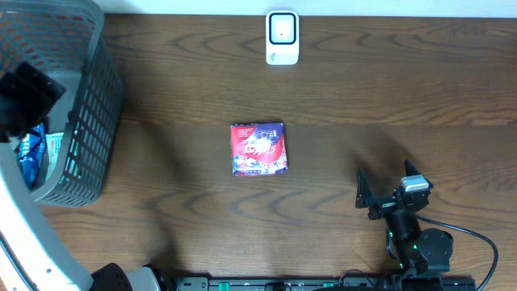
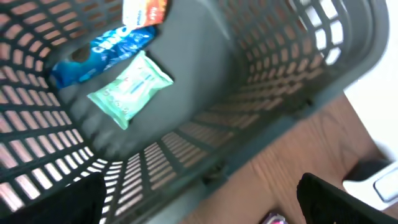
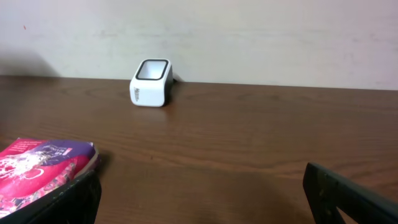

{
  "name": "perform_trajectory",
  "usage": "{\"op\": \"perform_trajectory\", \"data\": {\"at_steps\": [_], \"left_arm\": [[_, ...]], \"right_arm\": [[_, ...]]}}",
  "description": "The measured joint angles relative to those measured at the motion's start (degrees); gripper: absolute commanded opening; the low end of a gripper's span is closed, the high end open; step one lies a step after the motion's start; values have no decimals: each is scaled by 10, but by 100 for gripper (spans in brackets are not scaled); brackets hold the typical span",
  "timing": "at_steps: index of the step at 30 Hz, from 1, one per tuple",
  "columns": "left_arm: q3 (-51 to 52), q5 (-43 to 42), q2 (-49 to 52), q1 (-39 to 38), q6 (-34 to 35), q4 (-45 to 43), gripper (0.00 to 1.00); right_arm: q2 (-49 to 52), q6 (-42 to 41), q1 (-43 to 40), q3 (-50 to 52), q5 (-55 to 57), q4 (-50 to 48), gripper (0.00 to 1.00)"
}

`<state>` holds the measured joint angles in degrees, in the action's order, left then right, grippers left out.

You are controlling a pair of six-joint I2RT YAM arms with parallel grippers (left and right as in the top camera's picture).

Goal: Scan the item barcode
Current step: 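Return the left gripper over the basket and reach inside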

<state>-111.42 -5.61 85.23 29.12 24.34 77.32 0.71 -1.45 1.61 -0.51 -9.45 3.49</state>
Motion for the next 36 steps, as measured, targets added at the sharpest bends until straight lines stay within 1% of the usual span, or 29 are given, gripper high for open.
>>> {"op": "perform_trajectory", "data": {"at_steps": [4, 19, 28, 36], "left_arm": [[0, 0, 0, 12, 8, 0, 98], [0, 0, 0, 13, 12, -3, 98], [0, 0, 21, 13, 12, 1, 98], [0, -20, 23, 13, 12, 8, 98]], "right_arm": [[0, 0, 0, 0, 0, 0, 99], [0, 0, 0, 0, 0, 0, 99], [0, 0, 0, 0, 0, 0, 99], [0, 0, 0, 0, 0, 0, 99]]}}
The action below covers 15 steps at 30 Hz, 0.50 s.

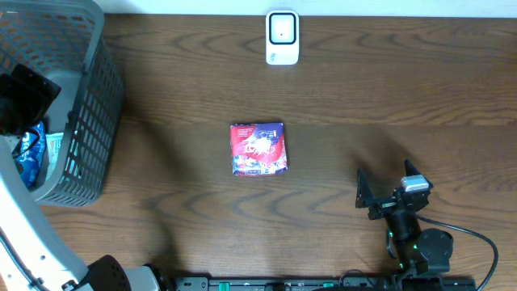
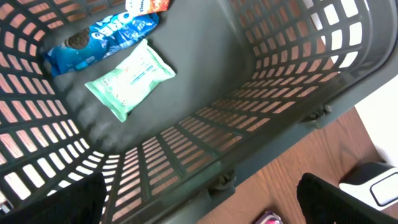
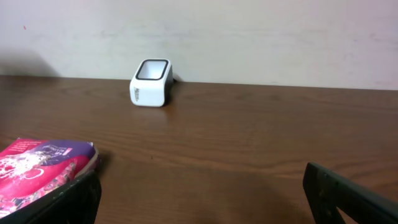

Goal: Scan the item barcode
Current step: 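Return the left gripper over the basket and reach inside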

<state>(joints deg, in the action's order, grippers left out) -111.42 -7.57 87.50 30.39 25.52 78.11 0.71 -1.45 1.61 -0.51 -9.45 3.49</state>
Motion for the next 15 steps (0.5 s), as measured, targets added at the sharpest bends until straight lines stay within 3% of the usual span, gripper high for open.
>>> {"op": "perform_trajectory", "data": {"at_steps": [8, 15], "left_arm": [[1, -20, 0, -2, -9, 14, 98], [3, -145, 0, -35, -136, 7, 98]], "right_arm": [[0, 0, 0, 0, 0, 0, 99], [0, 0, 0, 0, 0, 0, 99]]}}
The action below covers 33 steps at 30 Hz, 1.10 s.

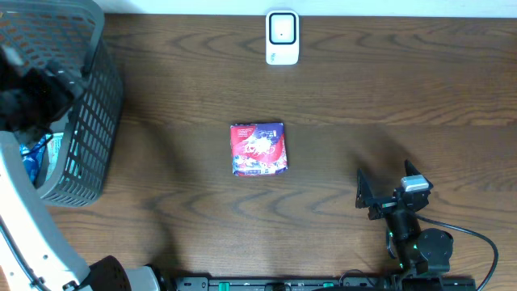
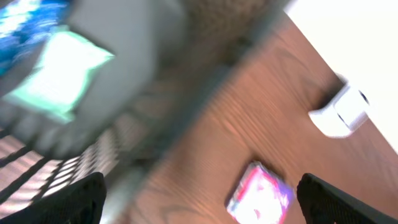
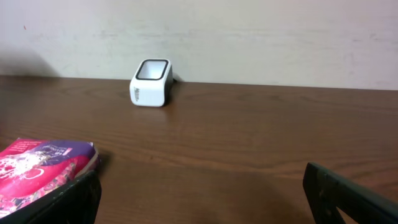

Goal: Scan the item barcode
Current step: 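Return the left gripper over the basket and reach inside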

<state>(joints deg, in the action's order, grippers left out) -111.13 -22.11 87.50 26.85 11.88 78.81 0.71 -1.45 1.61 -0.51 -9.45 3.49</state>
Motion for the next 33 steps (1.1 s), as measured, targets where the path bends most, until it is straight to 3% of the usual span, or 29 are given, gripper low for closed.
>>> {"op": "perform_trajectory", "data": {"at_steps": [10, 16, 23, 33], "left_arm": [[0, -297, 0, -55, -322, 41, 98], [0, -423, 0, -98, -460, 49, 97], [0, -497, 0, -146, -550, 49, 98], [0, -477, 0, -157, -583, 49, 98]], "right_arm": [[0, 0, 0, 0, 0, 0, 99], [0, 0, 0, 0, 0, 0, 99], [0, 0, 0, 0, 0, 0, 99], [0, 0, 0, 0, 0, 0, 99]]}}
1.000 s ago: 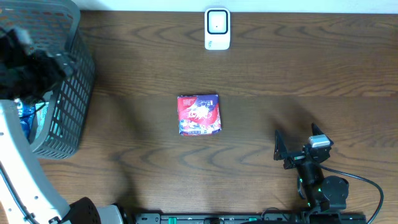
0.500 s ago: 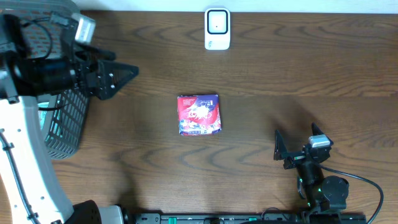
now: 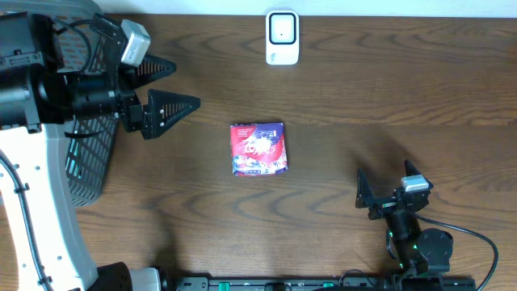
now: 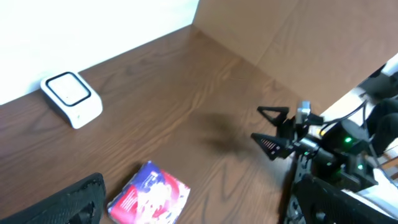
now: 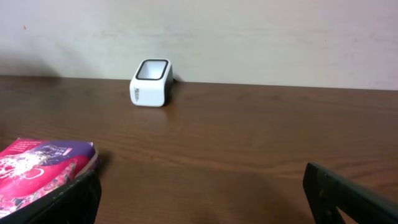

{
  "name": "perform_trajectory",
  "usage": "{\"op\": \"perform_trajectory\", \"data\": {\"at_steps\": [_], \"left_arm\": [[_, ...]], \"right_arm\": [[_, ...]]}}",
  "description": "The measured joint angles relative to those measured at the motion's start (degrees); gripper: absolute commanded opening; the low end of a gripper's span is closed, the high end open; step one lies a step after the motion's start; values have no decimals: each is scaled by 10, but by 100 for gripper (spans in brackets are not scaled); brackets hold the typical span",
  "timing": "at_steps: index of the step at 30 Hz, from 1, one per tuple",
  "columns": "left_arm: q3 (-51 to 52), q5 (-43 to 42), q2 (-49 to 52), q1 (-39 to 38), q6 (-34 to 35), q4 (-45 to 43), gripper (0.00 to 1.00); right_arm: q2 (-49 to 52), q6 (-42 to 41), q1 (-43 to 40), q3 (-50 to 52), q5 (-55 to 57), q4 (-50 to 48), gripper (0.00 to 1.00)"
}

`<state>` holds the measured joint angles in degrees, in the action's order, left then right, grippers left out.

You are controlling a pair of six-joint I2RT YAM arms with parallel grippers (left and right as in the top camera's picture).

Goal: Scan the item barcode
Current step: 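Return the left gripper over the basket and reach inside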

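A red and purple packet [image 3: 258, 149] lies flat at the middle of the wooden table, also seen in the left wrist view [image 4: 151, 196] and the right wrist view [image 5: 40, 168]. The white barcode scanner [image 3: 282, 37] stands at the far edge. My left gripper [image 3: 182, 87] hangs open and empty above the table, left of the packet and pointing toward it. My right gripper [image 3: 386, 178] rests open and empty at the near right, well apart from the packet.
A grey mesh basket [image 3: 85, 137] stands at the far left, partly hidden behind my left arm. In the left wrist view the scanner [image 4: 71, 98] and my right arm [image 4: 298, 134] show. A pale wall backs the table.
My left gripper was over the basket's rim and is now out over the table to the right of the basket, facing the packet, still open and empty. The right arm and packet are unmoved.
My left gripper first hung open over the basket, looking down on a blue and a green pack inside it. It was still there a moment later, then at the rim, and now it is over the table beside the packet. Nothing was picked up.
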<state>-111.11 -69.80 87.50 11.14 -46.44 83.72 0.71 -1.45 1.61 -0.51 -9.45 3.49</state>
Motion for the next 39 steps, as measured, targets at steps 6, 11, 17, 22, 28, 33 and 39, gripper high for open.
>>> {"op": "perform_trajectory", "data": {"at_steps": [6, 11, 17, 22, 28, 33, 39], "left_arm": [[0, 49, 0, 0, -6, -3, 98], [0, 96, 0, 0, -6, -4, 98], [0, 174, 0, 0, 58, -89, 98], [1, 362, 0, 1, 272, -162, 98], [1, 519, 0, 3, 410, -163, 98], [1, 600, 0, 3, 472, -164, 98], [1, 664, 0, 3, 520, -161, 98]], "right_arm": [[0, 0, 0, 0, 0, 0, 99], [0, 0, 0, 0, 0, 0, 99], [0, 0, 0, 0, 0, 0, 99], [0, 0, 0, 0, 0, 0, 99], [0, 0, 0, 0, 0, 0, 99], [0, 0, 0, 0, 0, 0, 99], [0, 0, 0, 0, 0, 0, 99]]}}
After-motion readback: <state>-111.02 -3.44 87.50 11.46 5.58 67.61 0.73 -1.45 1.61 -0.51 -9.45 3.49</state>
